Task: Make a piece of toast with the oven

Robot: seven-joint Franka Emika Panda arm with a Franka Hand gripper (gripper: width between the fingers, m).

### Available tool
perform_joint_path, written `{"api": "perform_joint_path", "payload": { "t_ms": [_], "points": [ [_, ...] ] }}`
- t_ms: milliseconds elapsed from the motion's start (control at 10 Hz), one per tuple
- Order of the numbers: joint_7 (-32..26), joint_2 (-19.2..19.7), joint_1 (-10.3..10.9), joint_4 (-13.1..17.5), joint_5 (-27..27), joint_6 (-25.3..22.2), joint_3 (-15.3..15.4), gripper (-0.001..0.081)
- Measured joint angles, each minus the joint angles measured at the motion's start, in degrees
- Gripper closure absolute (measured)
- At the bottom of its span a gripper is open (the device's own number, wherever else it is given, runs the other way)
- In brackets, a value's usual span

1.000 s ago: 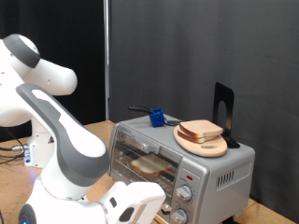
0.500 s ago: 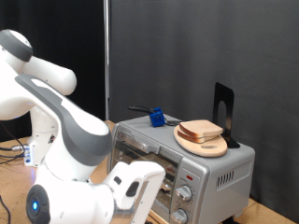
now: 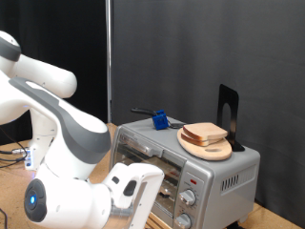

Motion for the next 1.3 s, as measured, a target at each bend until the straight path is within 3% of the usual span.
{"api": "perform_joint_path", "payload": {
  "t_ms": [400, 800, 1000, 1300],
  "points": [
    [0.00, 9.05, -1.31, 0.09, -4.86, 8.45, 4.43, 0.0124],
    [0.00, 19.17, -2.73, 0.35, -11.41, 10.37, 9.07, 0.0124],
    [0.09, 21.79, -3.06, 0.18, -14.47, 10.32, 9.85, 0.0124],
    [0.97, 22.36, -3.52, -0.88, -15.52, 9.06, 9.90, 0.0124]
  ]
}}
